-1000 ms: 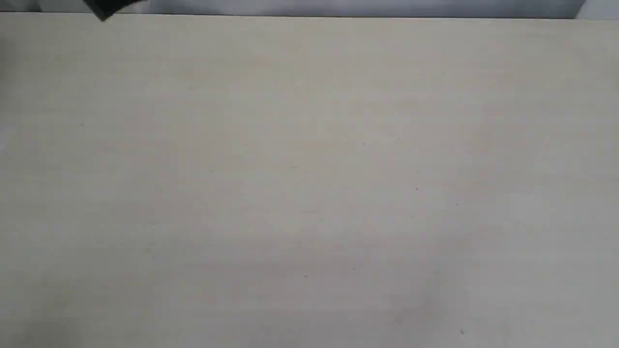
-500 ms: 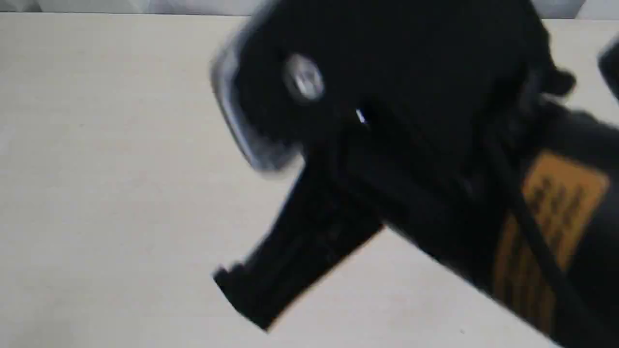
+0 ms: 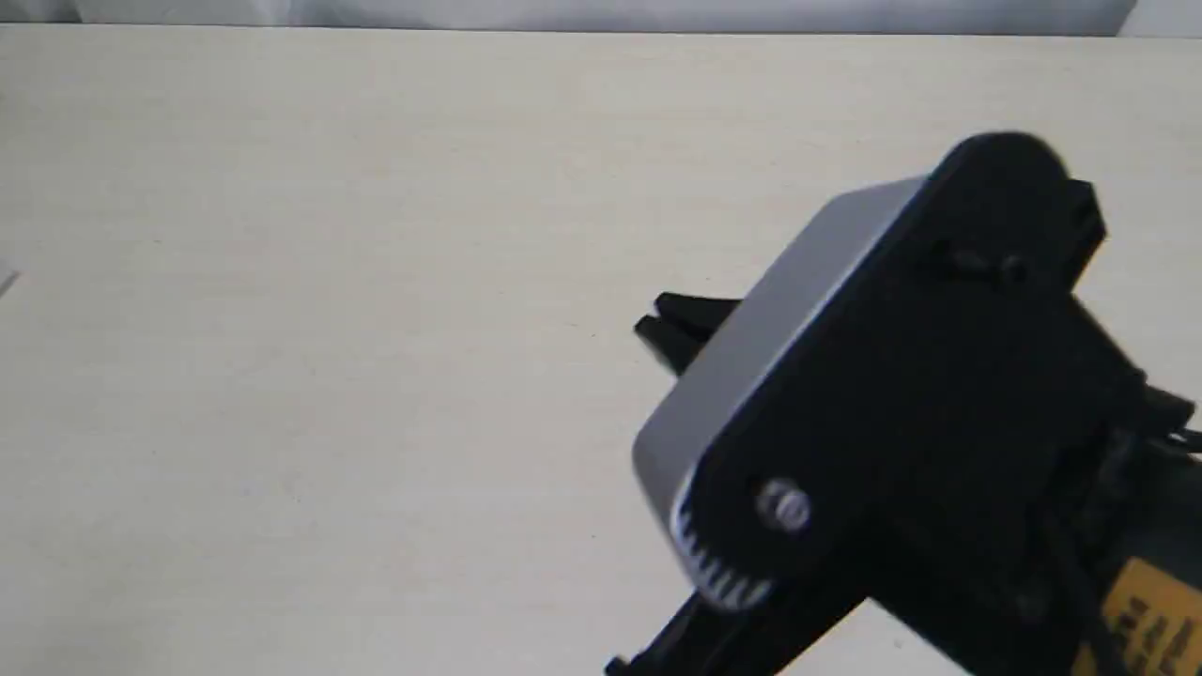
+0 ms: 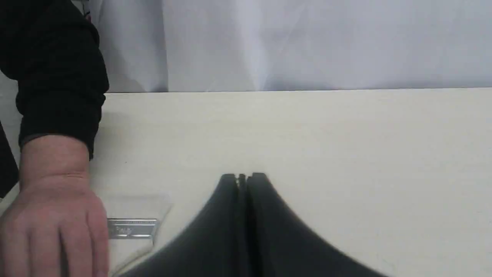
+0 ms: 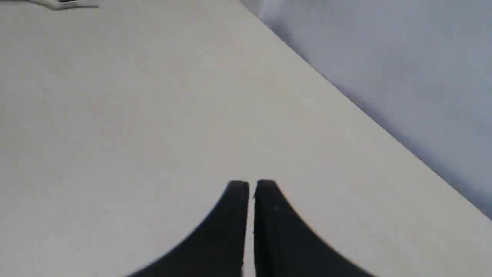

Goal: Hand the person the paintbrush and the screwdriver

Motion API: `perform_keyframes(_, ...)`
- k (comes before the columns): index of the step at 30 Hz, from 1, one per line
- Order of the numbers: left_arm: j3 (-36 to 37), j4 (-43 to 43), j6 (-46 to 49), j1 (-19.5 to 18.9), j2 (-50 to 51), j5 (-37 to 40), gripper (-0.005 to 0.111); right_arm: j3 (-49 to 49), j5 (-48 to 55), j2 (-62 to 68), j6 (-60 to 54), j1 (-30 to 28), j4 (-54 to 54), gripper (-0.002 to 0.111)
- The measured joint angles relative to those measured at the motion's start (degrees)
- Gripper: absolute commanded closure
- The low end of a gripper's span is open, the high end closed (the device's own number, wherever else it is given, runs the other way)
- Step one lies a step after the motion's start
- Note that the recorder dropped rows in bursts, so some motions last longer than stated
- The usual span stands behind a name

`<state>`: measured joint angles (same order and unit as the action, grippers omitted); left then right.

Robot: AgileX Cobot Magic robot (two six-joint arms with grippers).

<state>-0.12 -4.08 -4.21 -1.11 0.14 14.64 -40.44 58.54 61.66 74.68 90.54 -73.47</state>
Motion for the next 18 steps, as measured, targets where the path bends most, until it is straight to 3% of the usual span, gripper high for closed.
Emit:
perform_keyframes(4,0.00,0.00,0.00,0.00,0.00,0.00,0.107,0.10,8.47,-0.12,4.37,0.00,0.00,0.104)
perform_keyframes(9,0.00,0.00,0.00,0.00,0.00,0.00,0.107,0.51,9.30,-3.17,5.38,-1.11,-0.50,0.104)
perform_keyframes(13,0.00,0.00,0.00,0.00,0.00,0.00,0.107,3.40,-2.71,-8.38,5.79,-9.98,-4.34,0.104)
perform_keyframes(18,0.00,0.00,0.00,0.00,0.00,0.00,0.107,9.32,-30.93,-15.05,5.90,-27.75,-8.55,0.104)
